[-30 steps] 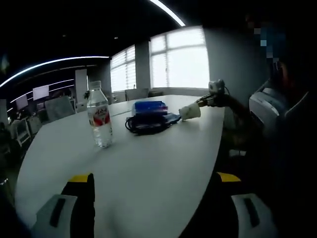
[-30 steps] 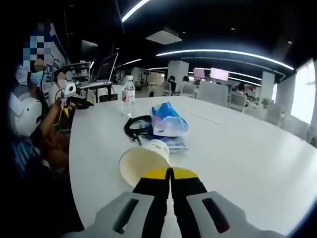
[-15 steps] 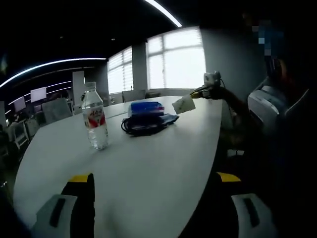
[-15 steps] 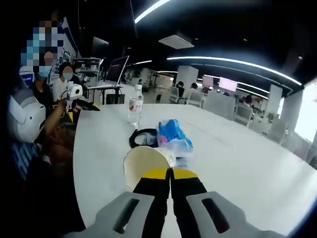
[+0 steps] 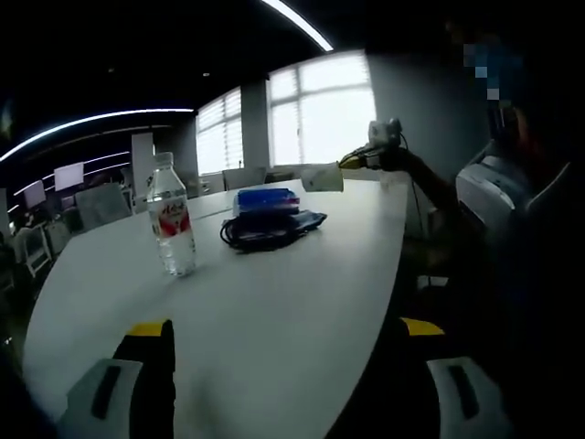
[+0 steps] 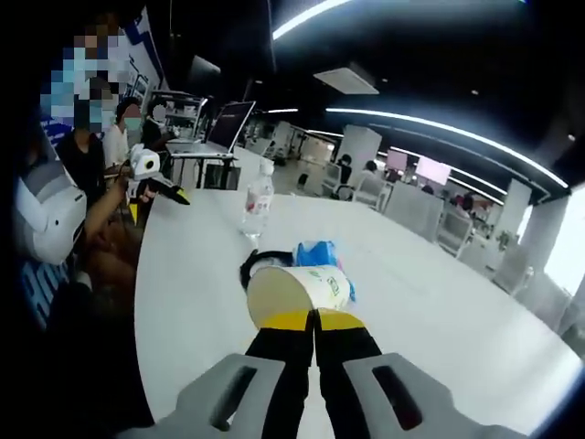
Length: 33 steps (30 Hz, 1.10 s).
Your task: Arrange the tabletop items into an orderly group along one side of the table until the central work area is clear of visible clutter.
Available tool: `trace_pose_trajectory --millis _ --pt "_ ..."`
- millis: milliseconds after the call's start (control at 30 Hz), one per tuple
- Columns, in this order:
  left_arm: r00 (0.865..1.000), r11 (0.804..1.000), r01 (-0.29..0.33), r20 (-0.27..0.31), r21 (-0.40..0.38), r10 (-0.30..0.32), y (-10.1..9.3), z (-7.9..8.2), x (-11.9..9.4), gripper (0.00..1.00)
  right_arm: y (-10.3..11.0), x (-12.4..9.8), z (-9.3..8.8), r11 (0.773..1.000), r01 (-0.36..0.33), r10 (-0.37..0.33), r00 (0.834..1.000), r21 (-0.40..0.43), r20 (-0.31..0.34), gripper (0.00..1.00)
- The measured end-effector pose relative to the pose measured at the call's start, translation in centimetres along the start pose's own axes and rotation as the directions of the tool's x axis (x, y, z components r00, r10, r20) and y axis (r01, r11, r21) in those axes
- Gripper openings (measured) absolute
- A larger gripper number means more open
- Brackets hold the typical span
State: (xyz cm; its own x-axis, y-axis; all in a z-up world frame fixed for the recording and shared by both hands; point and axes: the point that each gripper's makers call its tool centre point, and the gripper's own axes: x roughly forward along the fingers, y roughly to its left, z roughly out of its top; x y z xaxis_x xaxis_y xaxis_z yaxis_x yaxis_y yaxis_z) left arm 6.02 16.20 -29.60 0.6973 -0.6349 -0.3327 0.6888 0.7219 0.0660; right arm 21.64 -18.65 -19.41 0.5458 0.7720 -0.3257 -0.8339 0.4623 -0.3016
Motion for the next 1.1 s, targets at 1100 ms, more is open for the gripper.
trace_pose_trajectory --millis 1100 --pt "1.000 1.000 -0.003 -0.013 0.014 0.003 -0.6 -0.1 -0.3 1.00 -0.4 3.5 4.5 0.994 -0.103 0.103 0.995 -0.026 0.000 0.00"
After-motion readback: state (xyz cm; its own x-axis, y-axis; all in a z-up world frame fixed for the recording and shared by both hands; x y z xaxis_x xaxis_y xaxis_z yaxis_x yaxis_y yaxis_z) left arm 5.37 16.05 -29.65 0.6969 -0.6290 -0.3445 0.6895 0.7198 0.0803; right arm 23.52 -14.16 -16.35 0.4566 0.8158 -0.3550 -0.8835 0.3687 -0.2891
